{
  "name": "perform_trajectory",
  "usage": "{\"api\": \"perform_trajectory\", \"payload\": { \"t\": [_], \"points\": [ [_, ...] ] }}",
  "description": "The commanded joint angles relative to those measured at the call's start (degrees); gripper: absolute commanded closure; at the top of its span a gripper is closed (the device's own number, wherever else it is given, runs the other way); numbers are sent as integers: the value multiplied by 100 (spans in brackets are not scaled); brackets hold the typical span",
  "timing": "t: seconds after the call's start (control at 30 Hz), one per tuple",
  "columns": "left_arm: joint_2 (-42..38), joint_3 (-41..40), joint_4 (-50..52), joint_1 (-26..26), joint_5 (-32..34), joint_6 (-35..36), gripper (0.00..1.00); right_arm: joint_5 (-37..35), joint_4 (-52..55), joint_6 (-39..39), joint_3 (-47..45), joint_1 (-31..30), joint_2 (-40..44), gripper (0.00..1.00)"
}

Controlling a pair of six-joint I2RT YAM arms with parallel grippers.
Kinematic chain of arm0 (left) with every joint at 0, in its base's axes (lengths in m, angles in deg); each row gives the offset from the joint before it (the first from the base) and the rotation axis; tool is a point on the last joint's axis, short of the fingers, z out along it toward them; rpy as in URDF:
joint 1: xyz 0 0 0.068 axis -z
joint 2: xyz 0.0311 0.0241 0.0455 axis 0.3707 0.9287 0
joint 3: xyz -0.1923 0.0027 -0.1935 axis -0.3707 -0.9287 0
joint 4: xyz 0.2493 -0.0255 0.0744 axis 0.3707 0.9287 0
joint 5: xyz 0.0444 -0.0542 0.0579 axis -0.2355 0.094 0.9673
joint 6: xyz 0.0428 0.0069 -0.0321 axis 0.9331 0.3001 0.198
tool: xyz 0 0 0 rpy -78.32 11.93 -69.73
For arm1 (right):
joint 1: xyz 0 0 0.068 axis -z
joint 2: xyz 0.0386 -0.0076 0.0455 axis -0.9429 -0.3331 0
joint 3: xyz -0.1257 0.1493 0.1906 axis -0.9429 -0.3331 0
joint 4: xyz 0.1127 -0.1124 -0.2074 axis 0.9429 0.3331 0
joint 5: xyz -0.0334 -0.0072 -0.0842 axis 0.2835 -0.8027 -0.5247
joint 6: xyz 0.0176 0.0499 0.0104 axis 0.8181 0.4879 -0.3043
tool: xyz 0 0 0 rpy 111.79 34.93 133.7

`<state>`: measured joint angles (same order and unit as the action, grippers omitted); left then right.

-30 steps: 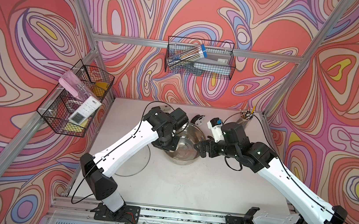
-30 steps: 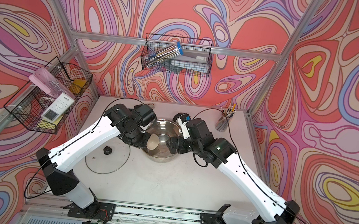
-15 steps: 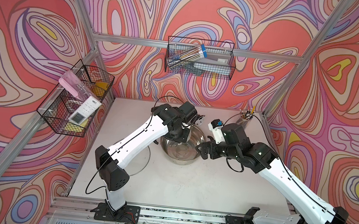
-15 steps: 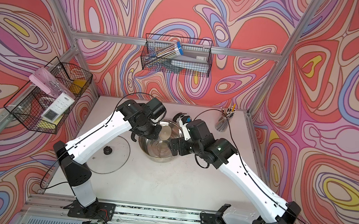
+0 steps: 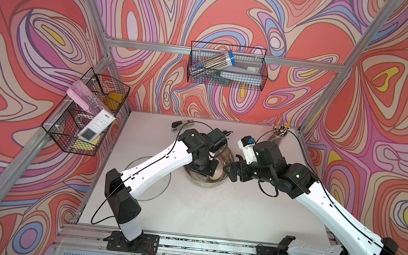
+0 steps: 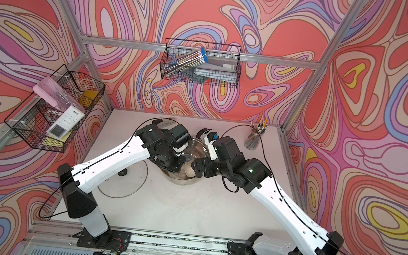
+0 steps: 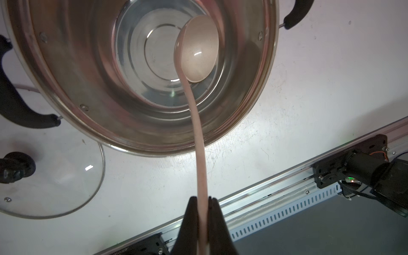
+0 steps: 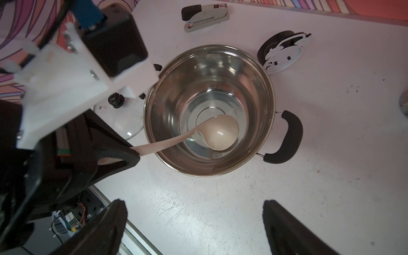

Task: Stir the soup with a spoon
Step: Stir the soup in the pan with a stick.

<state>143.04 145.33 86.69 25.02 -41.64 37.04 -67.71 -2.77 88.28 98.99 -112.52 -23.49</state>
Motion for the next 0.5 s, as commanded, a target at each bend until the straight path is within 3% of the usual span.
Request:
{"api": "perform_trajectory", "payload": {
  "t": [0.0, 0.23, 0.47],
  "points": [
    [-458, -202, 358, -12, 290, -212, 100, 71, -152, 72, -125, -30, 83, 2],
    [-581, -329, 740, -311, 956, -302, 100, 119, -225, 64, -136, -24, 20, 2],
    [-331, 203, 556, -775, 1211, -113, 100, 42, -189, 29, -87, -30, 10, 2]
  ]
}}
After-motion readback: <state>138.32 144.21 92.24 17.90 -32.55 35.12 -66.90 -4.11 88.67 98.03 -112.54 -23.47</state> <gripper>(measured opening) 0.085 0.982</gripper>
